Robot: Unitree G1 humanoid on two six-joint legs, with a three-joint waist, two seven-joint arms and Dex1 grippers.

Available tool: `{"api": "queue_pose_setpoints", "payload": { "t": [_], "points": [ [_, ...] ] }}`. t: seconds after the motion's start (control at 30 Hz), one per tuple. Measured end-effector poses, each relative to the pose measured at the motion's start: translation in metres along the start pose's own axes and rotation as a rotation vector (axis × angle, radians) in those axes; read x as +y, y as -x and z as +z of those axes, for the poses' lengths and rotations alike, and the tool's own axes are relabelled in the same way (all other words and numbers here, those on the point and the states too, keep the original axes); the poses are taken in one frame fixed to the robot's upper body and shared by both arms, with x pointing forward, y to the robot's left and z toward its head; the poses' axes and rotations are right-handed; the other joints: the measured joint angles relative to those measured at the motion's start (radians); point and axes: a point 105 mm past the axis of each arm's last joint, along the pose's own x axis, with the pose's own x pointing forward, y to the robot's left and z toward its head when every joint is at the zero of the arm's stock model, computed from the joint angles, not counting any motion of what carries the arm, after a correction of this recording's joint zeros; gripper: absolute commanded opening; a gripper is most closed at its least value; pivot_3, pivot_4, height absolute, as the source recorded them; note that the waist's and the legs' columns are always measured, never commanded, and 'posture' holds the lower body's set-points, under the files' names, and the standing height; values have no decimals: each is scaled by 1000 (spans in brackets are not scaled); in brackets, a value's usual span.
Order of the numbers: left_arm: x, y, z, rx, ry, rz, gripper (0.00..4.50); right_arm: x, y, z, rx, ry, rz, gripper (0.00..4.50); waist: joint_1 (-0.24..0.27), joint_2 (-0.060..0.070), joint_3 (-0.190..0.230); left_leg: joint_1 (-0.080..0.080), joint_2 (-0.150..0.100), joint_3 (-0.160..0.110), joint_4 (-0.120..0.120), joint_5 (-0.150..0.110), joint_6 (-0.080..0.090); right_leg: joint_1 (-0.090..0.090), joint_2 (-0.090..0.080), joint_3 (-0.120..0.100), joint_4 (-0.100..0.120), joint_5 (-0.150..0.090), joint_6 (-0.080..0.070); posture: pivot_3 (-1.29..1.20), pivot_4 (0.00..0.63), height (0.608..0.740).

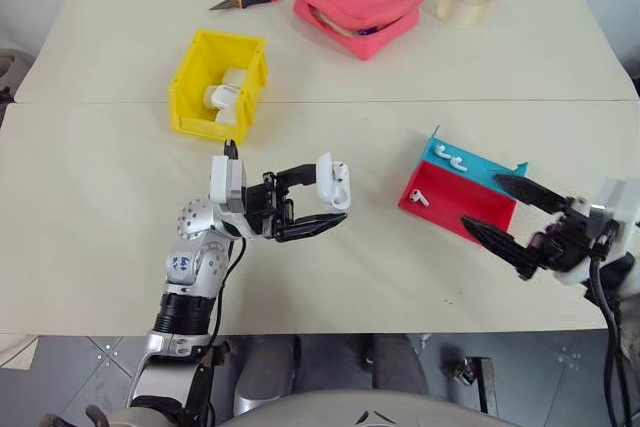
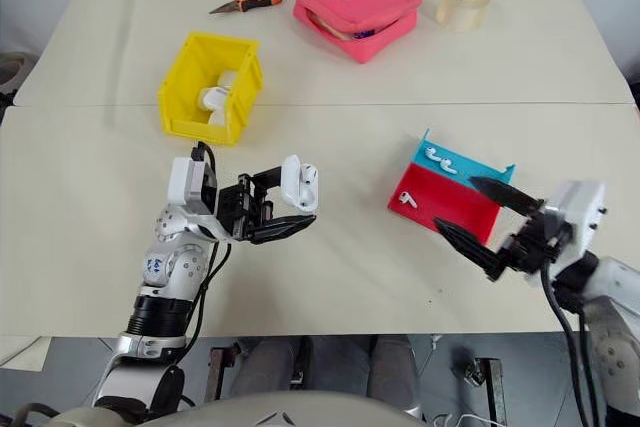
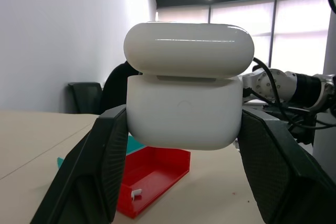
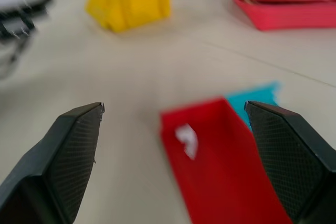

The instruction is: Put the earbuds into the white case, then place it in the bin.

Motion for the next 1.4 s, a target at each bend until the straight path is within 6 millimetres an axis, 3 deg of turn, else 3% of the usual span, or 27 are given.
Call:
{"api": "queue_pose_setpoints", "payload": {
  "t": [0.13,0.3,0.5,0.87,1.1,1.4],
  "points": [
    [4,11,0,11,-13,67,2755,-12,15,-10,32,57,-73,4482,-4,0,0,1,0,0,0,0,0,0,0,0,0,0,0,0,150,740],
    [2,15,-2,17,-11,92,2755,-22,16,-12,40,94,-107,4482,-2,0,0,1,0,0,0,0,0,0,0,0,0,0,0,0,150,740],
    [2,7,-2,0,-34,76,2755,-53,-22,21,158,158,5,4482,-4,2,0,1,1,1,1,0,0,0,0,0,-1,0,1,0,150,740],
    [-7,-2,-8,-12,-23,9,2755,-111,-85,23,527,195,-16,4482,-6,2,0,-2,0,0,0,0,0,-1,-1,-1,-3,1,1,0,150,740],
    [-10,-8,-11,-27,-24,-5,2755,-103,-109,-8,701,282,138,4482,-6,2,0,-3,0,-1,0,0,0,-2,-1,-2,-3,1,1,0,150,740],
    [-11,-12,-12,-37,-33,-7,2755,-105,-125,-13,749,324,222,4482,-13,2,0,-3,0,-1,0,1,-1,-2,-1,-2,-3,1,1,0,150,740]
  ]
}}
